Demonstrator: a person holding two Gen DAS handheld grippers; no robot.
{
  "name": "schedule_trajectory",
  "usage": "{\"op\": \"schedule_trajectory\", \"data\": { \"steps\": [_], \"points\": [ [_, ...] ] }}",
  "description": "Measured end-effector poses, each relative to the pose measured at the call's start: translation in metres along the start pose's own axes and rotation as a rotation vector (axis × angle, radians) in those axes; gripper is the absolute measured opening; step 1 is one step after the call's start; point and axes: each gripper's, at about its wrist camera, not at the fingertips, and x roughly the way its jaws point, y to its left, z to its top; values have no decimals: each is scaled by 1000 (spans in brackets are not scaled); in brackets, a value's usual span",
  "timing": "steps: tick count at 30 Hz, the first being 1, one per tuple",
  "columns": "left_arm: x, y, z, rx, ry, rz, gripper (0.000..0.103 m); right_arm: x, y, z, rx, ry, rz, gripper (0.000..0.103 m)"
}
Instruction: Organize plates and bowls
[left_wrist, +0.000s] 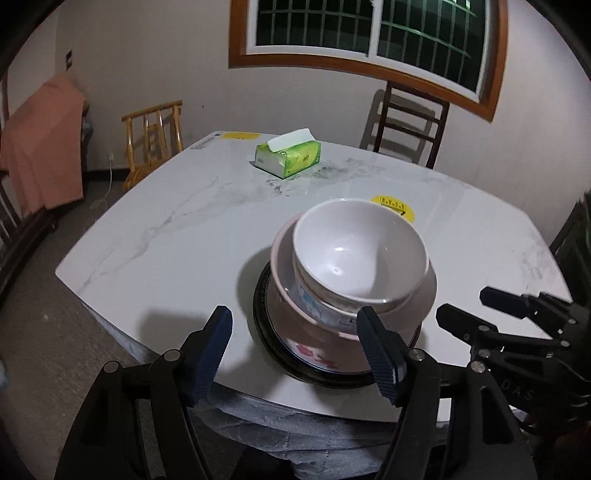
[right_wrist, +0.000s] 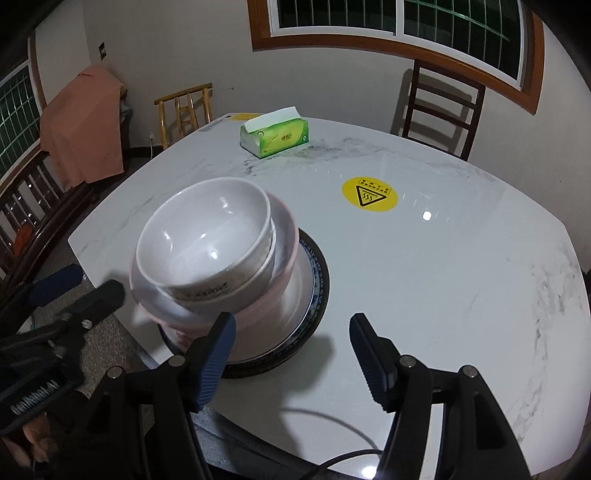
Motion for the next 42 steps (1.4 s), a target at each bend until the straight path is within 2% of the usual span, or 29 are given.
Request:
{"op": "schedule_trajectory", "data": {
  "steps": [3,14,17,34,42],
  "points": [
    [4,-3,-3,0,22,-15,67,-1,2,-4,-13,-10,-8,66],
    [8,-6,-8,-8,45,17,67,5,-2,-12,7,6,40,66],
    [8,-9,-10,-1,38,39,68,6,-3,-15,15,3,39,66],
    [13,-5,-10,6,54,32,68,5,-6,-21,36,-3,17,66],
    [14,-7,-8,49,50,43,70,7,-7,-20,51,13,34,66]
  ]
}}
